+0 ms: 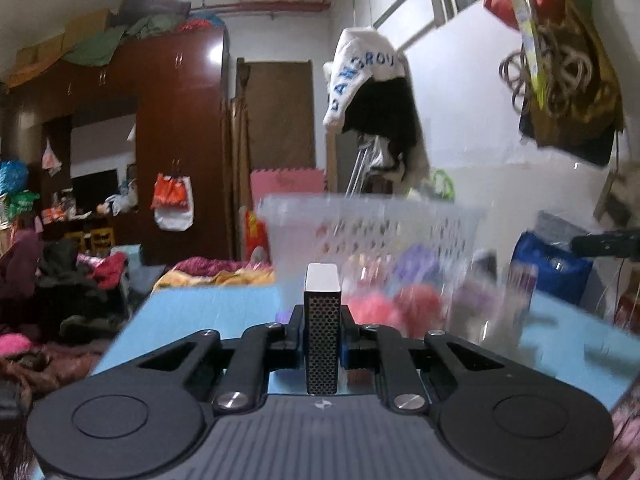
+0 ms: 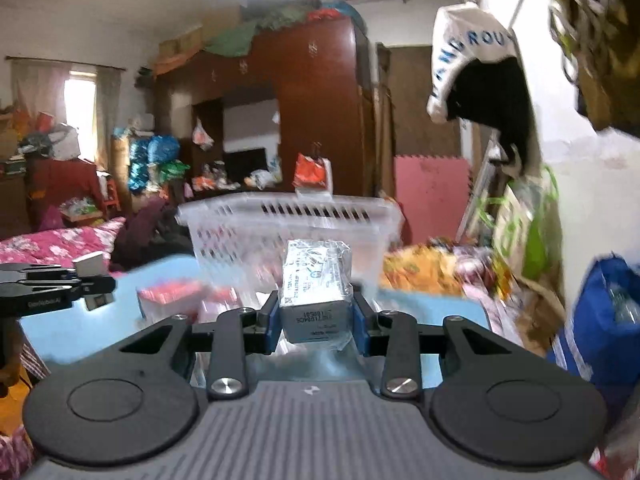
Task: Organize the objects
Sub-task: 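Carry both boxes over the white basket and open both grippers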
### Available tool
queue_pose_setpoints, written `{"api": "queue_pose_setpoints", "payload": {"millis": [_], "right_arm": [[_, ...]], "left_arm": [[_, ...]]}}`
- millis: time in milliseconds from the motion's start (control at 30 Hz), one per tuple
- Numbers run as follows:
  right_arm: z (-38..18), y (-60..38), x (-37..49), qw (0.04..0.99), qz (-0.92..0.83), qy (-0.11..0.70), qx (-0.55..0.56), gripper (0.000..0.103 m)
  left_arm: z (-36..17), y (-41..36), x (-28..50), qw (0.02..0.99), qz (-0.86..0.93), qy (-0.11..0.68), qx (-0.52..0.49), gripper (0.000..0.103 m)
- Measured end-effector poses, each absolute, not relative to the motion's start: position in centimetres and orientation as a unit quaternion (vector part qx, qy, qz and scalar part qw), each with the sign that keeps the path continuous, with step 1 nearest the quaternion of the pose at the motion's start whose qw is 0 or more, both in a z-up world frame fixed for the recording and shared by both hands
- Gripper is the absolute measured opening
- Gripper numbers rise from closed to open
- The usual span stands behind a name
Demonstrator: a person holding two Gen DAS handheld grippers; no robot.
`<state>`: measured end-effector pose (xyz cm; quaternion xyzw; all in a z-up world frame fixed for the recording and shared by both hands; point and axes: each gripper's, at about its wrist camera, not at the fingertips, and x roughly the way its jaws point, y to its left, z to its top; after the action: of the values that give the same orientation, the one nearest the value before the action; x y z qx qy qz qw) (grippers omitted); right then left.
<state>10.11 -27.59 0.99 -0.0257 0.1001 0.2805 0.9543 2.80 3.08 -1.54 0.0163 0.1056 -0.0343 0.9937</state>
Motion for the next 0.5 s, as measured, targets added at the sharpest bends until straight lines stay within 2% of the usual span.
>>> {"api": "queue_pose_setpoints", "payload": {"millis": [267, 433, 467, 500], "right_arm": [[6.8, -21.8, 17.1, 0.947, 0.296, 0.099, -0.069, 0.039], [7.0, -18.9, 22.3, 0.947, 0.280, 0.138, -0.075, 0.039], [6.6, -18.7, 22.9, 0.946, 0.280, 0.144, -0.076, 0.041], [6.2, -18.6, 23.2, 0.945, 0.281, 0.151, -0.078, 0.041]], "left_arm": [[6.5, 1.6, 10.7, 0.987, -0.099, 0.123, -0.031, 0.019], [6.9, 0.6, 18.0, 0.979, -0.081, 0.180, -0.043, 0.020], [6.6, 0.7, 18.9, 0.979, -0.076, 0.185, -0.044, 0.025], [6.2, 0.9, 19.5, 0.979, -0.068, 0.185, -0.044, 0.043]]}}
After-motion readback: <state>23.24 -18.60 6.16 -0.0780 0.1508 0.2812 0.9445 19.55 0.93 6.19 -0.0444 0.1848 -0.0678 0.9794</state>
